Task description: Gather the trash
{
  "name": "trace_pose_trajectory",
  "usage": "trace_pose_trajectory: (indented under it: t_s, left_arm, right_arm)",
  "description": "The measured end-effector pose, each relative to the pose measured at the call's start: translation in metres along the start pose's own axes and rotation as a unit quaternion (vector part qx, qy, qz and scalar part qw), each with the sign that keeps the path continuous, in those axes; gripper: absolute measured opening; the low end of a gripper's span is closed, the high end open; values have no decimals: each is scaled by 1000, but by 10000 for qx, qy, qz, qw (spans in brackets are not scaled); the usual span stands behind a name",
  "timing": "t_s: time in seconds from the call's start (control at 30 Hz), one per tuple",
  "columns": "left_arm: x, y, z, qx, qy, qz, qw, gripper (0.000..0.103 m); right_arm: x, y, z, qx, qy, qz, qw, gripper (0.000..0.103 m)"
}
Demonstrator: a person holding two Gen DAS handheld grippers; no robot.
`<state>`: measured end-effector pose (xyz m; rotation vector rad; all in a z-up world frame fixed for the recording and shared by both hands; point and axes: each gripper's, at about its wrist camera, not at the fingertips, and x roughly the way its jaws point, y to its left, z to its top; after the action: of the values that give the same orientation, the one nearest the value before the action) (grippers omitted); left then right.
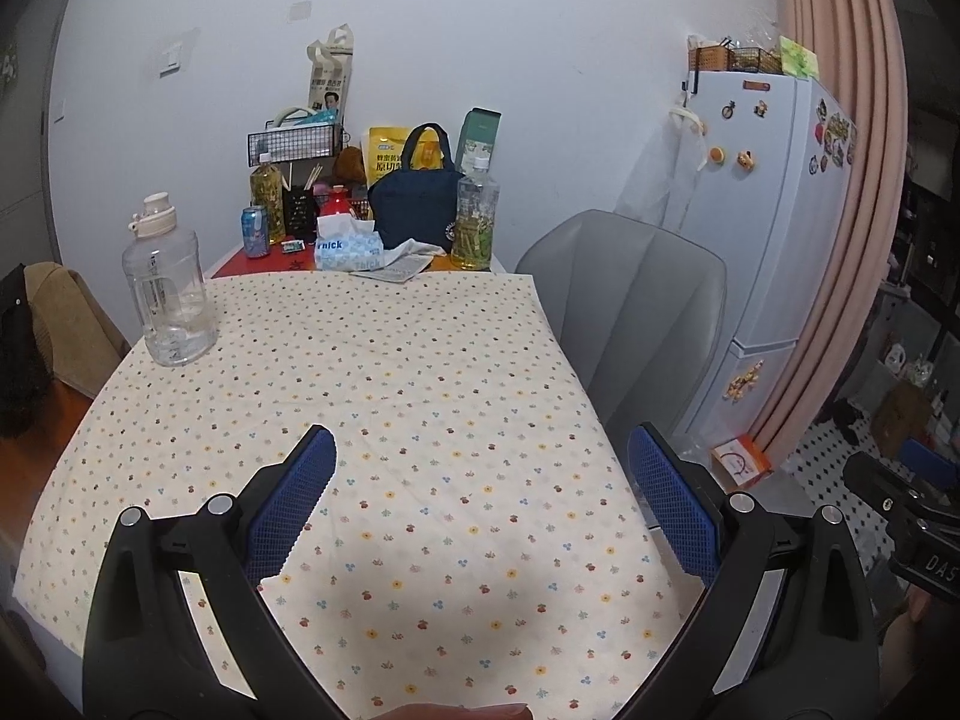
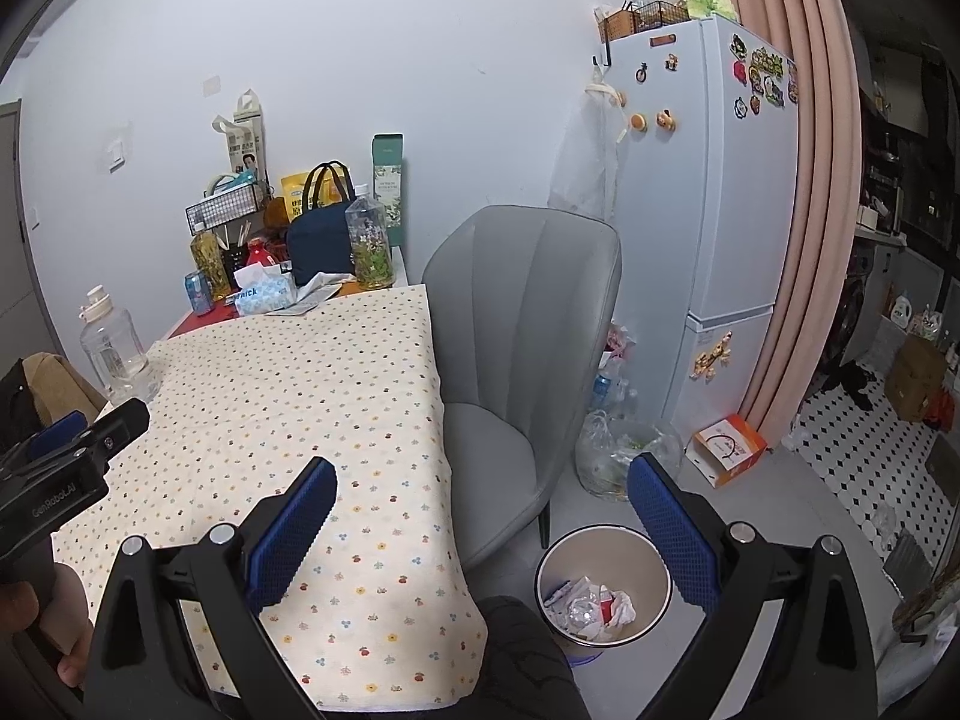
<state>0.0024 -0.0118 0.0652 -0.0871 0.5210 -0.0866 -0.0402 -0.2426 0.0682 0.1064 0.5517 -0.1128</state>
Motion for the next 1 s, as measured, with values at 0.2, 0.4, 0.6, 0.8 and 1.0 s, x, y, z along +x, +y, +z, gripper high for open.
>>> trace_pose_trajectory:
  t_s: [0.2, 0.4, 0.6, 0.8, 1.0]
  left_arm:
    - [-2, 0, 0, 20, -53, 73, 10000, 97]
    - [-4, 0, -1, 34, -83, 73, 9999, 97]
    - [-5, 1, -1, -6, -105, 117, 9999, 97]
    - [-5, 1, -1, 5, -119, 123, 9999, 97]
    - [-5, 1, -1, 1, -116, 122, 9999, 97]
  right_arm:
    - [0, 6, -2, -68, -11, 32, 10000, 95]
    - [-1, 7, -2, -86, -21, 51, 9999, 95]
    - [0, 7, -2, -84, -14, 49, 10000, 95]
    - [0, 7, -2, -88, -12, 46, 9999, 95]
    - [2, 8, -4, -106, 7, 57, 9999, 95]
